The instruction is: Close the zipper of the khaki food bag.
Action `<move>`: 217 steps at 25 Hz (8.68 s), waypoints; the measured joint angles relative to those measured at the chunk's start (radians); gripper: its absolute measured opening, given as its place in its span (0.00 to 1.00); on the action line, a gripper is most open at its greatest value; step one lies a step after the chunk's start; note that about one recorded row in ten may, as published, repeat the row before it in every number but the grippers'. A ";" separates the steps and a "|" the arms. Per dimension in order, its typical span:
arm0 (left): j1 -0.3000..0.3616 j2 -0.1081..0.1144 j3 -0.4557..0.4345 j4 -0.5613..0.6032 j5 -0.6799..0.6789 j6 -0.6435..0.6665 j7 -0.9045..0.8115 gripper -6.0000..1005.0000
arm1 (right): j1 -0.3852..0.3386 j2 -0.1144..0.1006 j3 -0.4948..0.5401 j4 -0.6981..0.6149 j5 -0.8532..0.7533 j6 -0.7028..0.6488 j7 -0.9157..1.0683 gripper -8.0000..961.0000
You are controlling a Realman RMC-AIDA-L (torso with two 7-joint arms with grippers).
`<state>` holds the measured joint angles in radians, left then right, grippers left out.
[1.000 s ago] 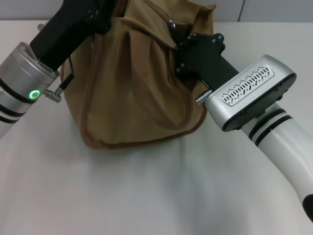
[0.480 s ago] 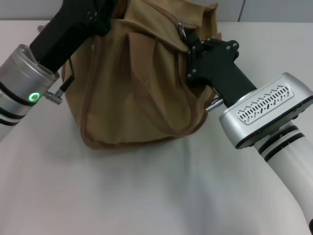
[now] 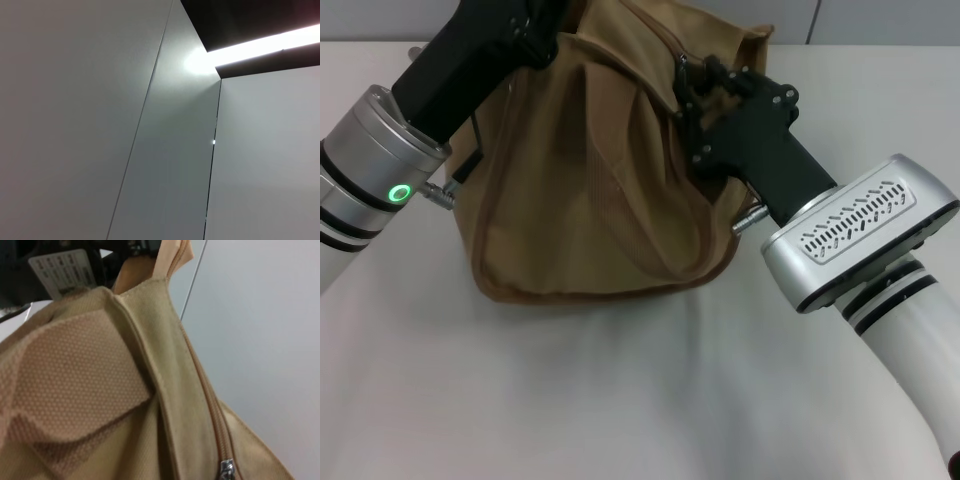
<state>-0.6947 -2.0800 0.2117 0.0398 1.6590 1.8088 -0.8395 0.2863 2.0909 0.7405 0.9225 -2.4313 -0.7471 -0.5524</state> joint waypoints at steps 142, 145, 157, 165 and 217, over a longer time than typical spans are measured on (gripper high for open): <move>0.156 0.011 -0.049 0.203 -0.014 -0.023 -0.024 0.42 | 0.037 -0.083 0.189 0.235 0.003 0.190 0.197 0.48; 0.155 0.014 -0.076 0.282 -0.030 -0.062 -0.108 0.54 | 0.039 -0.080 0.213 0.256 -0.002 0.235 0.198 0.51; 0.265 0.049 0.071 0.639 -0.067 0.003 -0.411 0.81 | 0.058 -0.106 0.288 0.386 -0.035 0.439 0.200 0.53; 0.335 0.068 0.156 0.663 -0.081 0.181 -0.412 0.80 | 0.128 -0.151 0.400 0.604 -0.043 0.865 0.125 0.53; 0.536 0.051 0.702 0.755 -0.005 0.191 -0.180 0.80 | 0.016 -0.005 1.194 0.058 0.768 2.444 -1.349 0.75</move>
<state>-0.1584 -2.0288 0.9138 0.7949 1.6535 1.9994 -1.0197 0.3022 2.0858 1.9345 0.9805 -1.6631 1.6973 -1.9010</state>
